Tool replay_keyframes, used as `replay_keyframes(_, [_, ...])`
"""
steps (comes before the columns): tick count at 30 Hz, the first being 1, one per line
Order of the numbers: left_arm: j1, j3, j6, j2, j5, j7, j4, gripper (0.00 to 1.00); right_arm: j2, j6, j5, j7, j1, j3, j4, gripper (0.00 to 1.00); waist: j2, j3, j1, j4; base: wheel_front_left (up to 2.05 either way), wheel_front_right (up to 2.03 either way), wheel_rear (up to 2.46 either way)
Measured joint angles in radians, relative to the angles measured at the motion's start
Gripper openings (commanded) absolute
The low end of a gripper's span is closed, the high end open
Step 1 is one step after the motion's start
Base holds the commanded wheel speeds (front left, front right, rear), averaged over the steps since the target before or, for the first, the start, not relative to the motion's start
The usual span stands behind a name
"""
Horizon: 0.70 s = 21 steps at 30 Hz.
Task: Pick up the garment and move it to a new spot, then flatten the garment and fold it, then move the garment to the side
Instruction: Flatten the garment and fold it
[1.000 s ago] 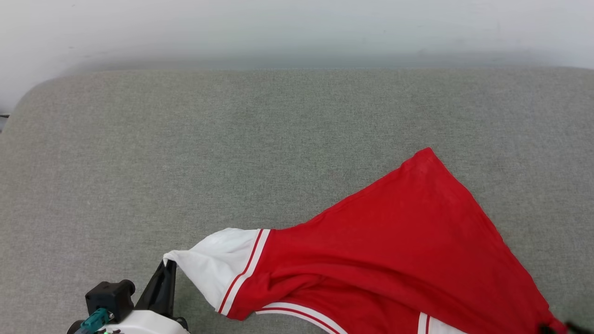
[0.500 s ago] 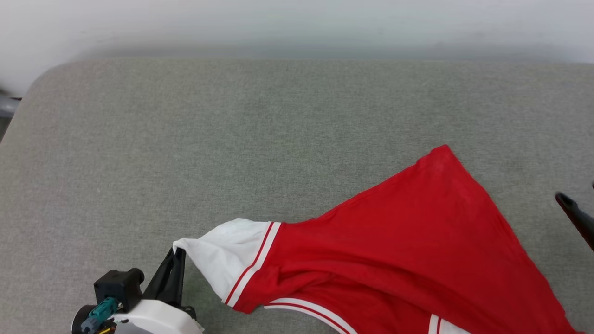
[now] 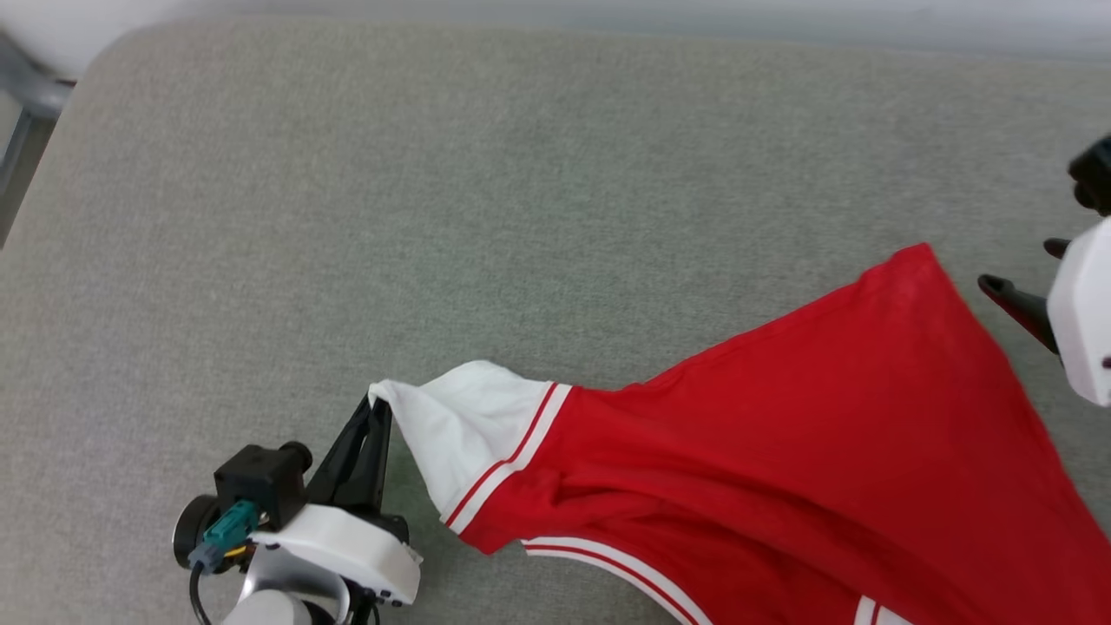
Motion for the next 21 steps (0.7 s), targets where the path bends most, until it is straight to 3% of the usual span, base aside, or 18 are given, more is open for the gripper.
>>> replay_keyframes(8, [-0.055, -0.015, -0.010, -0.024, 0.016, -0.012, 0.006, 0.00, 0.028, 0.000, -0.028, 0.039, -0.182, 0.180, 0.180, 1.00, 0.0000, 0.075, 0.0000, 0.055, 0.00, 0.00, 0.00])
replay_keyframes(14, [-0.086, -0.033, -0.020, -0.041, 0.026, -0.017, 0.019, 0.00, 0.058, 0.000, -0.026, 0.004, -0.234, 0.258, 0.326, 1.00, 0.0000, 0.117, 0.0000, 0.088, 0.00, 0.00, 0.00])
replay_keyframes(20, [-0.097, -0.037, -0.026, -0.054, 0.029, -0.025, 0.036, 0.00, 0.044, -0.001, -0.006, -0.053, -0.254, 0.345, 0.394, 1.00, -0.0001, 0.133, -0.0002, 0.100, 0.00, 0.00, 0.00])
replay_keyframes(21, [-0.100, -0.037, -0.027, -0.055, 0.029, -0.025, 0.038, 0.00, 0.039, -0.002, 0.001, -0.065, -0.256, 0.359, 0.399, 0.48, 0.0000, 0.133, -0.0002, 0.100, 0.00, 0.00, 0.00])
